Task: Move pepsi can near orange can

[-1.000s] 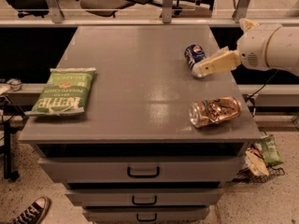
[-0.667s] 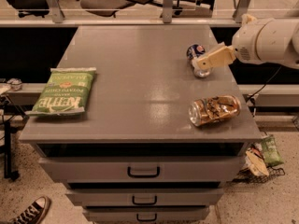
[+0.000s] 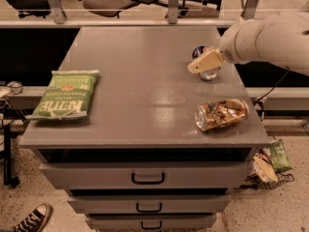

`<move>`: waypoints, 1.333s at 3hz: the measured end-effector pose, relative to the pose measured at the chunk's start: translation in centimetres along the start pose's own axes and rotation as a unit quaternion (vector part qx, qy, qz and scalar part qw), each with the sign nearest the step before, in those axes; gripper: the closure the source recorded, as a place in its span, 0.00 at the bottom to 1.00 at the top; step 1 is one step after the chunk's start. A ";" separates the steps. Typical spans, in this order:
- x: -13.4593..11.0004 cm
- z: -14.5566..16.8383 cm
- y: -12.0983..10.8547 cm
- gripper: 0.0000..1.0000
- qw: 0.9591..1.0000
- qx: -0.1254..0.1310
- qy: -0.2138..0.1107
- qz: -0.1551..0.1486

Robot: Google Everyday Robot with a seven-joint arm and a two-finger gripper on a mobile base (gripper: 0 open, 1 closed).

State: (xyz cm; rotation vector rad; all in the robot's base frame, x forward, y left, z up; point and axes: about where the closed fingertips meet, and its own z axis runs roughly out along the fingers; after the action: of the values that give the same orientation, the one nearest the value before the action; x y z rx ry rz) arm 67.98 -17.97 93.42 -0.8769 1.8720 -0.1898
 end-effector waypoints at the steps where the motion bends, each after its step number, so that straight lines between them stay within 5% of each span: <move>1: -0.9 0.8 0.3 0.00 1.000 0.002 0.002 0.021; 2: -2.1 0.7 -0.6 0.00 0.999 -0.013 0.008 0.031; 4: -5.8 5.4 -2.3 0.00 0.994 -0.082 0.065 0.026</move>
Offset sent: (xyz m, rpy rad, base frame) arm 0.0227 0.0070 0.0405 0.0503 0.1280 -0.0008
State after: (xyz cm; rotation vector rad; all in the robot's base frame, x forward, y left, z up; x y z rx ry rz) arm 74.89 -14.56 96.20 -0.9456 2.0523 -0.0621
